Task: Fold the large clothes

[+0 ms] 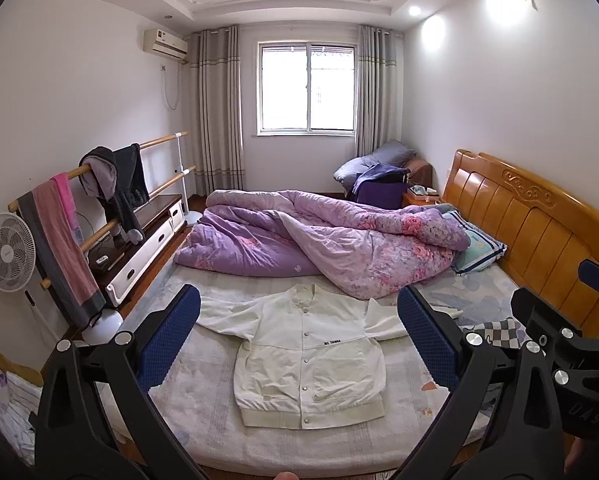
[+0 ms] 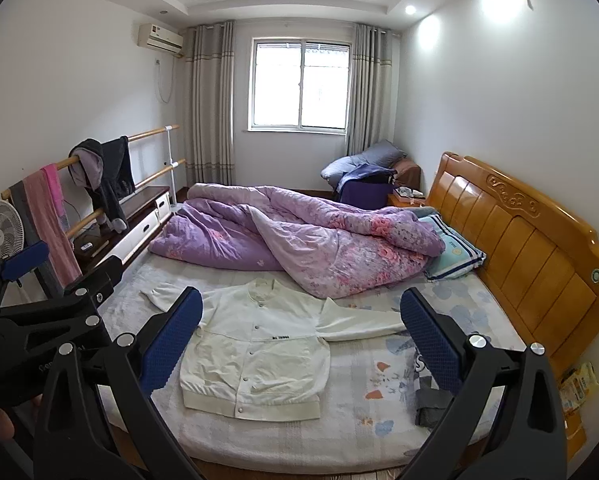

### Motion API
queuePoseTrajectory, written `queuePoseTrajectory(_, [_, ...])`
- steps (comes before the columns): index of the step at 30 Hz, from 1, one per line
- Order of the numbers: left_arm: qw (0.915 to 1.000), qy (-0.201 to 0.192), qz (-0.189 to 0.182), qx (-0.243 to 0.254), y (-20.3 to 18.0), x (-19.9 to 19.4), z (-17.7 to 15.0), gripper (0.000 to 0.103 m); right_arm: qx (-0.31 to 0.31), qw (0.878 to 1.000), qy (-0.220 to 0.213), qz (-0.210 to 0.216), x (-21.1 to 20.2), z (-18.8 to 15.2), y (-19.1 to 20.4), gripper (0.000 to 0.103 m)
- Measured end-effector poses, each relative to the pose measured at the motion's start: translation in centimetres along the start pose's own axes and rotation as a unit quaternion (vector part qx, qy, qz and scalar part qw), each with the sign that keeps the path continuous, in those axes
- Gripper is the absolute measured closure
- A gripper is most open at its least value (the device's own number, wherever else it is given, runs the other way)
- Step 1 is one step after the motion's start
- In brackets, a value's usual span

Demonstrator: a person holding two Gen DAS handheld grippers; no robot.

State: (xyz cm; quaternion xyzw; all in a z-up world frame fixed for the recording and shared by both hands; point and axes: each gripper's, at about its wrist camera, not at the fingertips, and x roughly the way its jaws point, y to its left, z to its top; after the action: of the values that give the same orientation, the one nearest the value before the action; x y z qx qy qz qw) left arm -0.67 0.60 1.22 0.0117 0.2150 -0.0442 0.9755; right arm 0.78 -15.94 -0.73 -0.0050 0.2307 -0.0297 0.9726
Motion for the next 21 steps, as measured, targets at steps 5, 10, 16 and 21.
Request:
queuePoseTrajectory(5, [1.0000,0.002,-0.006,0.006,0.0,-0.2,0.0,0.004,-0.003,1.000,0.006,-0.010,-0.1,-0.1,-0.2,0.007])
queuePoseTrajectory(10, [0.9998,0.009,-0.014,0.008,-0.2,0.3,-0.2,0.005,0.004,1.000,0.017,-0.018,-0.2,-0.3,-0.5,0.007])
queuePoseTrajectory(16, [0.9995,0.015,-0.023,0.013,-0.9,0.7,-0.3,0.004,0.005,0.999,0.023,-0.029,-0.3,-0.5,-0.2,0.007])
queuePoseTrajectory(21, [0.9994,0.015,-0.029,0.011,-1.3,1.0,-0.5,0.004,0.008,0.999,0.026,-0.034,-0.6,-0.5,-0.2,0.007])
